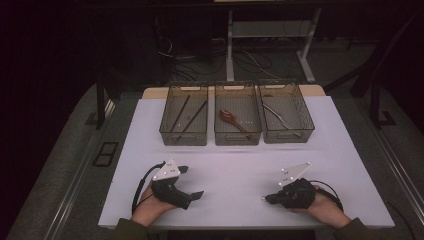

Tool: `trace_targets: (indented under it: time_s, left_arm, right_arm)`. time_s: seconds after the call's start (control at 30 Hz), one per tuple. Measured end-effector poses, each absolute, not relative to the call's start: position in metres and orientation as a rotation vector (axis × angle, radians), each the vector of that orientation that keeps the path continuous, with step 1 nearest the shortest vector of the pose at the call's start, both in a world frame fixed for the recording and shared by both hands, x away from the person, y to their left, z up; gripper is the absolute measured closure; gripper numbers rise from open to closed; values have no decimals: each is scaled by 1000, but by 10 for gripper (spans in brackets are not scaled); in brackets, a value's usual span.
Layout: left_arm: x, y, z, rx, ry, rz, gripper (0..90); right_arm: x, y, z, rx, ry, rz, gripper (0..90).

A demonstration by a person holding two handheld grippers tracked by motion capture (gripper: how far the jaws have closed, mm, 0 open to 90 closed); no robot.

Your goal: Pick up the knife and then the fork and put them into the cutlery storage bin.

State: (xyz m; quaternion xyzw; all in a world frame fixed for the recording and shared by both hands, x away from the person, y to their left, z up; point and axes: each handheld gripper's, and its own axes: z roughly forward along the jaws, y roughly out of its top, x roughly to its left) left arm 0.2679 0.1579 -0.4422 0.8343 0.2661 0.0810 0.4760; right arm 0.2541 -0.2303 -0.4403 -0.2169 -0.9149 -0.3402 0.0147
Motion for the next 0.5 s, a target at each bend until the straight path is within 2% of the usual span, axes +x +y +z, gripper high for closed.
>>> trace_targets:
  time_s: [0.5]
  left_arm:
    - [268, 158, -442, 2038, 647, 196, 0]
  right_arm:
    - [257, -230, -441, -684, -2891, -1052, 889]
